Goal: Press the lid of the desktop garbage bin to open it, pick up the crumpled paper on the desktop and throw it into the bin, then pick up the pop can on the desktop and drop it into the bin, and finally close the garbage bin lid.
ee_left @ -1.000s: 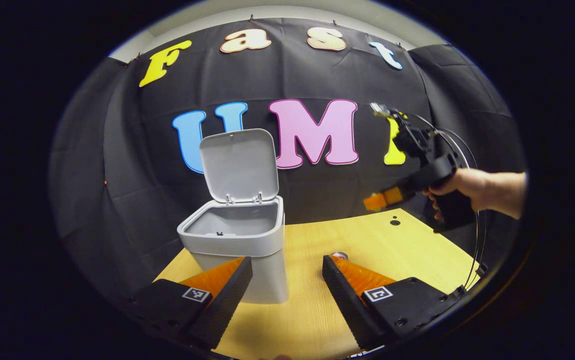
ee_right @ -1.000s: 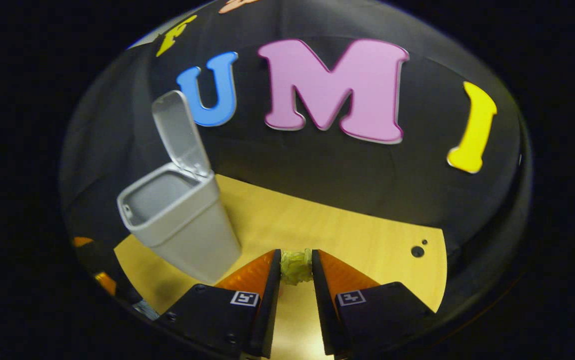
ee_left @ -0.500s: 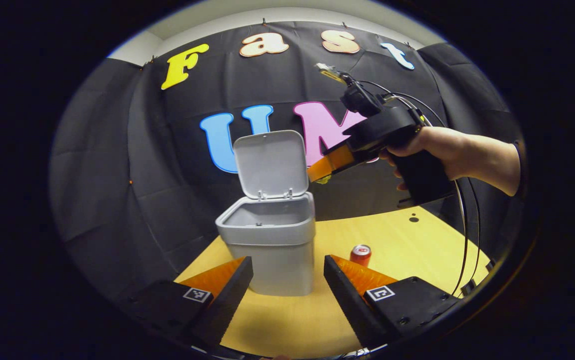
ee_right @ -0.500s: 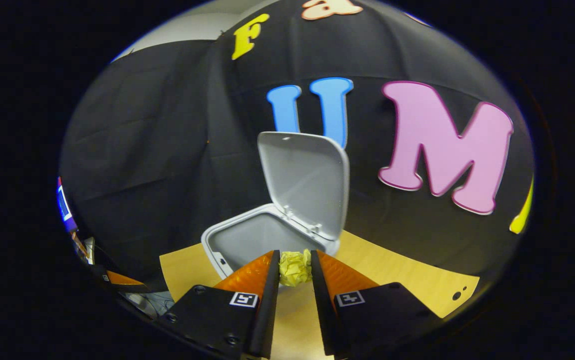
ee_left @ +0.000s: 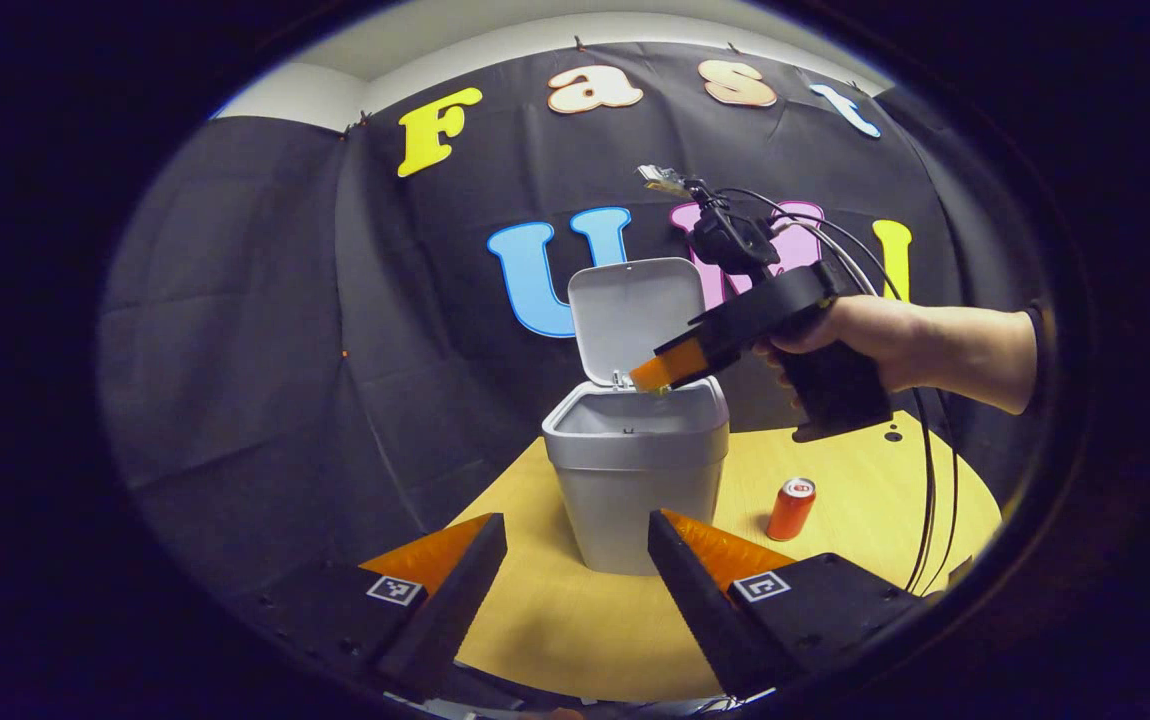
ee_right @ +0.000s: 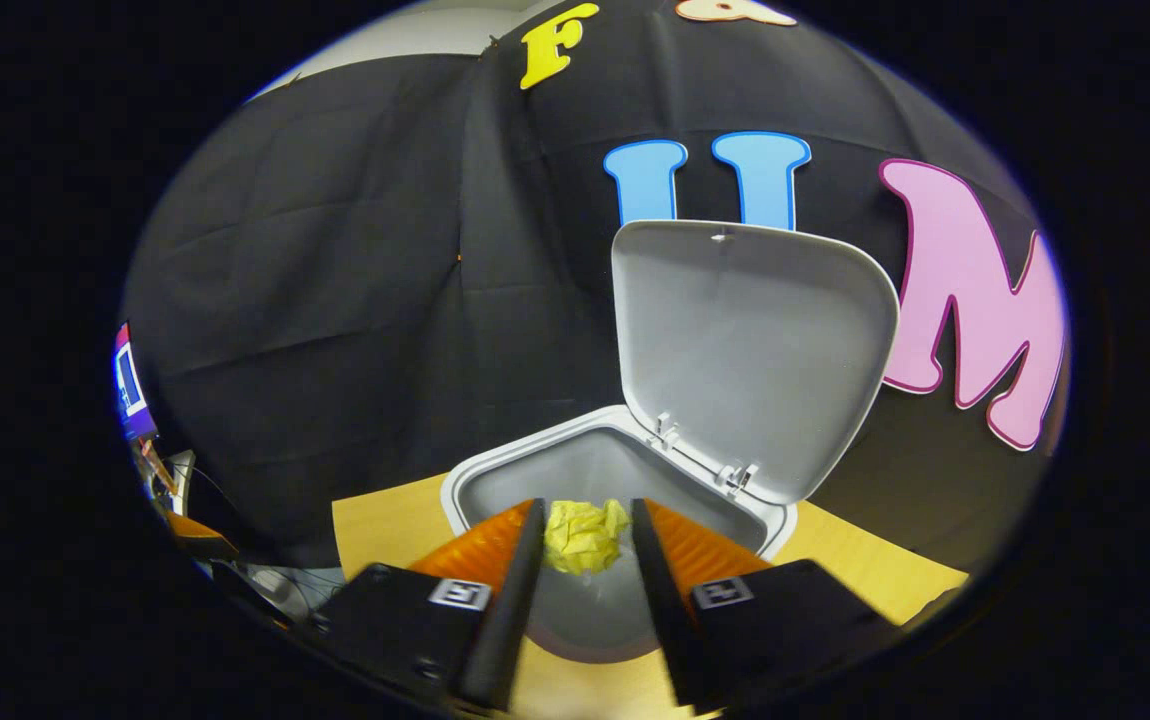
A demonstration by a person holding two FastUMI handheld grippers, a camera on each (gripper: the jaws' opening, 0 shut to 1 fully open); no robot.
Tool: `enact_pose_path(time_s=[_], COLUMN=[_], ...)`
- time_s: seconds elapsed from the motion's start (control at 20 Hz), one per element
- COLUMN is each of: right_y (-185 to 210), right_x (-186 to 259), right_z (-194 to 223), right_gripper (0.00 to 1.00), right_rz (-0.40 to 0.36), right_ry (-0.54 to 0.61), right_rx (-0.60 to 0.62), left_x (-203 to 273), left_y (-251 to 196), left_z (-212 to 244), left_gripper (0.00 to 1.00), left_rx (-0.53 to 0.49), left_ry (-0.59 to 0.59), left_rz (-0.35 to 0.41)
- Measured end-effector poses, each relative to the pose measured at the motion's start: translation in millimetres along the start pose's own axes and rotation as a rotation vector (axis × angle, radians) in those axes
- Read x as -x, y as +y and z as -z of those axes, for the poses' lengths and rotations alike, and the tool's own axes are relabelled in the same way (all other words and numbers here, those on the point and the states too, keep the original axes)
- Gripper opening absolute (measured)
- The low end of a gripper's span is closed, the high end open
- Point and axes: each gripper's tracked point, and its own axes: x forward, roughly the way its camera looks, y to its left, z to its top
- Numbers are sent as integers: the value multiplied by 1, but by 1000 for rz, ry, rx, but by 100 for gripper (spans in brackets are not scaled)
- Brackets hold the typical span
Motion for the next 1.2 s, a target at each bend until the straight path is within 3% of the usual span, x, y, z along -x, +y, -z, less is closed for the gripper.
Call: enact_pose_path(time_s=[0.1,0.35,0.65,1.05,1.2], right_y=[-7,-43,-116,-229,-258], right_x=[3,35,119,237,268], right_z=[-4,-23,-24,26,64], right_gripper=[99,98,97,97,97], right_rz=[25,114,282,604,707], right_ry=[-23,-112,-183,-210,-189], right_rx=[8,-22,-70,-76,-164], left_x=[0,-4,-32,-90,-113], left_y=[0,-20,-87,-189,-234], left_z=[1,5,21,64,85], left_gripper=[96,96,97,97,97], left_rx=[15,56,73,7,-13], left_ry=[3,5,-2,21,38], left_rz=[-2,62,236,435,510])
